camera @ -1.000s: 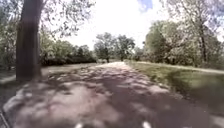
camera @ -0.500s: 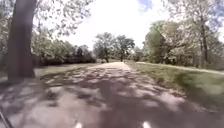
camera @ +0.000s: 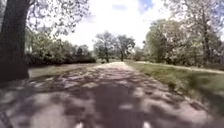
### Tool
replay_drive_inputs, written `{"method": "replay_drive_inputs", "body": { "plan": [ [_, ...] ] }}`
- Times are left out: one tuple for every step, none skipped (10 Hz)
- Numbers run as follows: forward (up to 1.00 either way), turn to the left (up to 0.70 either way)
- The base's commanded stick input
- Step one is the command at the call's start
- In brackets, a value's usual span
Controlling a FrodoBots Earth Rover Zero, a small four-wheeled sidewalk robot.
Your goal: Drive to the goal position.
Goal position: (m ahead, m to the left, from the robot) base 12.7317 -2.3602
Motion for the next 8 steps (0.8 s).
{"method": "replay_drive_inputs", "body": {
  "plan": [
    [1.00, 0.00],
    [1.00, 0.00],
    [1.00, 0.00],
    [1.00, 0.00],
    [1.00, 0.00],
    [1.00, -0.12],
    [1.00, -0.27],
    [1.00, -0.09]
  ]
}}
